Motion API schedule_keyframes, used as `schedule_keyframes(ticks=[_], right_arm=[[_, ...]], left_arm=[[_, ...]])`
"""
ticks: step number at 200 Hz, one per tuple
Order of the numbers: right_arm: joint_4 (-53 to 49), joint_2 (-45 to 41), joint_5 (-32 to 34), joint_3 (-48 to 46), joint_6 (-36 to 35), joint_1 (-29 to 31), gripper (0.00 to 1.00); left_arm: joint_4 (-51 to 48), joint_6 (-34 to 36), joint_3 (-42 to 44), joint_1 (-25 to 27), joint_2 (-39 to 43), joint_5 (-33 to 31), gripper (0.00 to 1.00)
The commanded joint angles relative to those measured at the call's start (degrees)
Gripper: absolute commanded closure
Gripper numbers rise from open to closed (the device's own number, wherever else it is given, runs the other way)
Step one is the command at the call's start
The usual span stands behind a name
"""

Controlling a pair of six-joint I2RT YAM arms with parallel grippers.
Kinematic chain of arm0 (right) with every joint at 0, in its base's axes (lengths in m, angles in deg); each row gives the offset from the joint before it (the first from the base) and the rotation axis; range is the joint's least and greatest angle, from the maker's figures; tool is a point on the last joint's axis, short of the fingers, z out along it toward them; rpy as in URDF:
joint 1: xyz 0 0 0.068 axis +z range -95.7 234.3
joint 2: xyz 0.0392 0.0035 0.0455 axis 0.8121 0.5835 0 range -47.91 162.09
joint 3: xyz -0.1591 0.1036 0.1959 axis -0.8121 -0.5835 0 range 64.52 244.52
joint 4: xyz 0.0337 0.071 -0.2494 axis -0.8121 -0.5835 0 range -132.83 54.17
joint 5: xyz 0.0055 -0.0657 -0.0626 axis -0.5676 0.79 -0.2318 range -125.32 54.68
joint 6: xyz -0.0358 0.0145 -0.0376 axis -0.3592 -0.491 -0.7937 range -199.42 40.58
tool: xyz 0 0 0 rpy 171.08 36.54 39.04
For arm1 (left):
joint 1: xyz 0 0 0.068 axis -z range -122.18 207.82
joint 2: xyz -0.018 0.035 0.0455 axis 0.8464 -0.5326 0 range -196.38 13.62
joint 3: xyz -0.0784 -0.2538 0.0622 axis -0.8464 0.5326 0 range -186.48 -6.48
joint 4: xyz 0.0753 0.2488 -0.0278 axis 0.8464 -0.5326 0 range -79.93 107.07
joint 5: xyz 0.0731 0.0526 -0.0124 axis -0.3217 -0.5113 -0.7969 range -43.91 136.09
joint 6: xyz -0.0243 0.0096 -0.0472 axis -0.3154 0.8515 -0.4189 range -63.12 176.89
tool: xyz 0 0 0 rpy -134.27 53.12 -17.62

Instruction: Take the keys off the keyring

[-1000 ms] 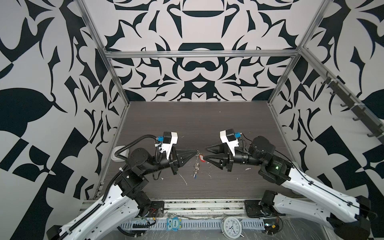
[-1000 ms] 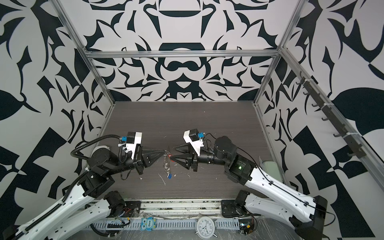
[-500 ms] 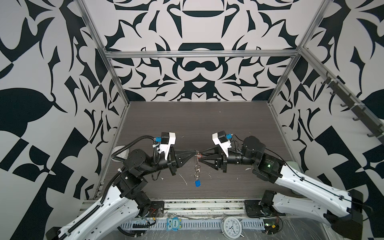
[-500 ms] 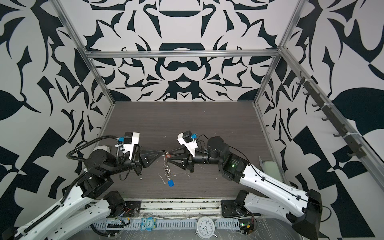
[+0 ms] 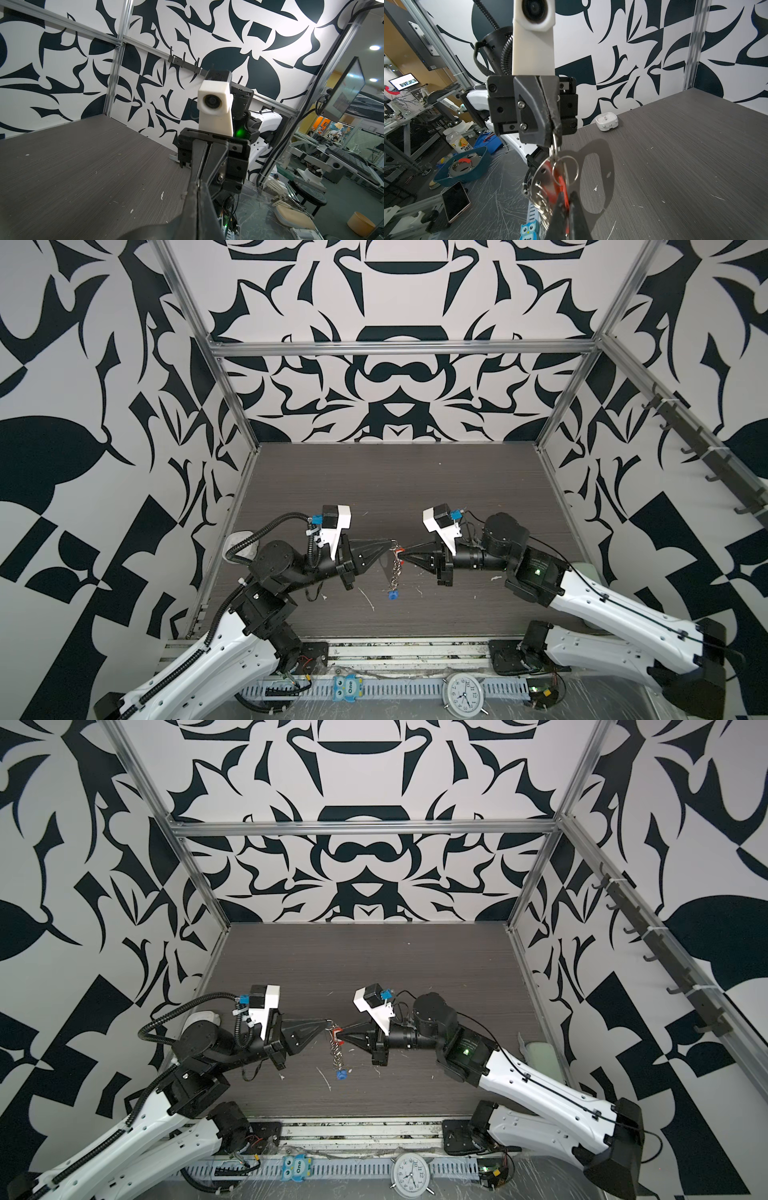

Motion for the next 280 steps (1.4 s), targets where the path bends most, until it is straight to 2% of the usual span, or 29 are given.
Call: schedule_keyframes(ticks=[1, 34, 66, 75, 84, 93, 122, 172, 202, 280], right_arm=[[-0.30, -0.13, 0.55, 1.58, -1.65, 1.08, 1.00], [-1.31, 1.58, 1.22, 1.94, -2.40, 2.30, 1.00], [-2.13, 1.61, 2.29, 3.05, -2.52, 2.68, 1.00], [-2.26, 1.30, 2.79, 3.46, -2.62, 2.67, 0.89], [-2.11, 0.84, 3.19, 3.54, -2.80, 2.68, 0.72], [-1.73, 0.34, 3.29, 3.45, -2.68, 2.71, 0.62], [0.42, -1.74, 3.55, 2.68, -1.22, 2.85, 0.53], [6.64, -4.84, 5.50, 0.96, 0.74, 3.02, 0.49], [9.20, -3.23, 5.28, 1.76, 1.42, 3.04, 0.48], [12.48, -1.13, 2.70, 1.40, 3.92, 3.11, 0.59]], left_arm=[[5.24, -1.28, 0.61, 0.13, 0.96, -1.15, 1.00], [5.80, -1.83, 0.93, 0.13, 1.50, -1.04, 1.00], [2.02, -0.35, -0.39, 0.13, 2.01, 0.59, 1.00], [0.97, 0.16, -0.50, 0.13, 2.32, 0.86, 1.00], [0.59, 0.36, -0.46, 0.13, 2.66, 0.87, 1.00], [0.49, 0.45, -0.27, 0.13, 2.90, 0.88, 1.00], [-0.40, 0.96, -0.65, 0.13, 2.66, 1.56, 1.00], [-1.71, 1.51, -1.49, 0.13, 2.20, 2.00, 1.00], [-0.77, 1.14, -1.16, 0.13, 2.96, 2.49, 1.00], [0.66, -0.14, -1.13, 0.13, 3.41, 3.43, 1.00]])
